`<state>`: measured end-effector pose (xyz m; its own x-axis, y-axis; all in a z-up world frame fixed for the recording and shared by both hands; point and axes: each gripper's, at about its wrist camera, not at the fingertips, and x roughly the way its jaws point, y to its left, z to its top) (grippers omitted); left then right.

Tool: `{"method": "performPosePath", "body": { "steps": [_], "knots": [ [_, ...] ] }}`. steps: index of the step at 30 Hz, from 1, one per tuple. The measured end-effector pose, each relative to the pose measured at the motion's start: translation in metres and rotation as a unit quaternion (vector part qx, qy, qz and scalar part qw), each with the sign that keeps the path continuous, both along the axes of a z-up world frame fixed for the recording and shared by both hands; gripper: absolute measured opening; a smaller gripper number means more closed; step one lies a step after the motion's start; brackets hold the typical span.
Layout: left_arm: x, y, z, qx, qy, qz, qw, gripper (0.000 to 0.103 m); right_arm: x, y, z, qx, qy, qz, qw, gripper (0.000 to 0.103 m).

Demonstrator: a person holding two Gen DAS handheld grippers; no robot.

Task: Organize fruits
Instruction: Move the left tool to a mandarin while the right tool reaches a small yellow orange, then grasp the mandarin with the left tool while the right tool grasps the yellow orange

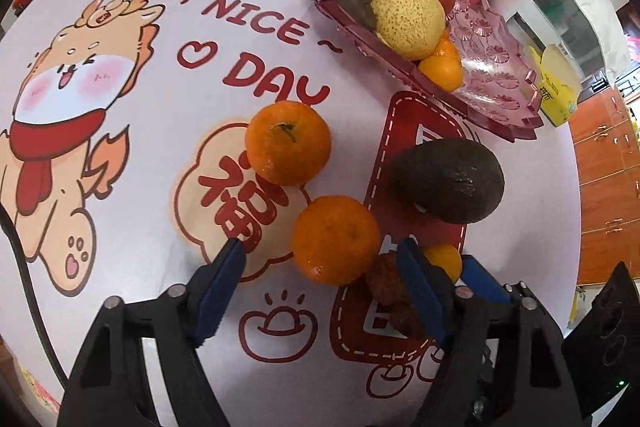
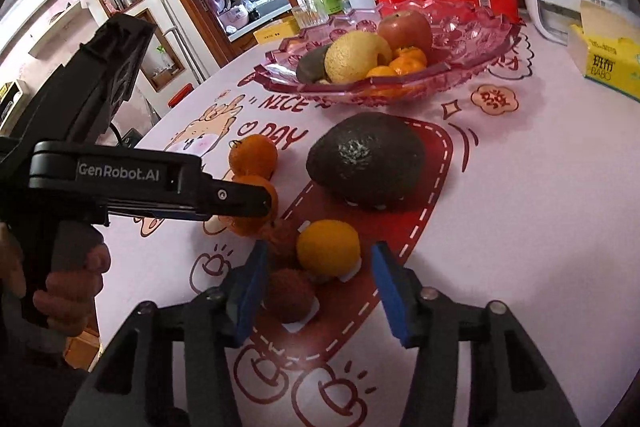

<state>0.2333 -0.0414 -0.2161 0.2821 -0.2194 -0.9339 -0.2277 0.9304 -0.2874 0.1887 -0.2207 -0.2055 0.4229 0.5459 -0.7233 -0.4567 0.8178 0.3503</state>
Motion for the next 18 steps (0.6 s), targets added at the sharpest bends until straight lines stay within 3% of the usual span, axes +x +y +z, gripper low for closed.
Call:
{"method": "performPosePath", "body": {
  "steps": [9, 11, 18],
  "knots": [
    [0.0088, -0.0019, -0.006, -0.033, -0.008, -0.008, 0.9994, 0.043, 0.0034, -0.0015, -0.002, 0.014, 0.006, -0.006, 1.0, 0.039],
    [0.0091, -0.0038, -0.0058, -0.03, -0.009, -0.01, 0.9995, 0.042, 0.0027, -0.0024, -0.0018, 0.014, 0.008, -0.007, 1.0, 0.033],
    [0.0065, -0.003, -0.0054, -0.041, -0.009, -0.003, 0.9991, 0.041, 0.0023, 0.0015, -0.0006, -0.002, 0.01, -0.007, 1.0, 0.032]
  ]
}}
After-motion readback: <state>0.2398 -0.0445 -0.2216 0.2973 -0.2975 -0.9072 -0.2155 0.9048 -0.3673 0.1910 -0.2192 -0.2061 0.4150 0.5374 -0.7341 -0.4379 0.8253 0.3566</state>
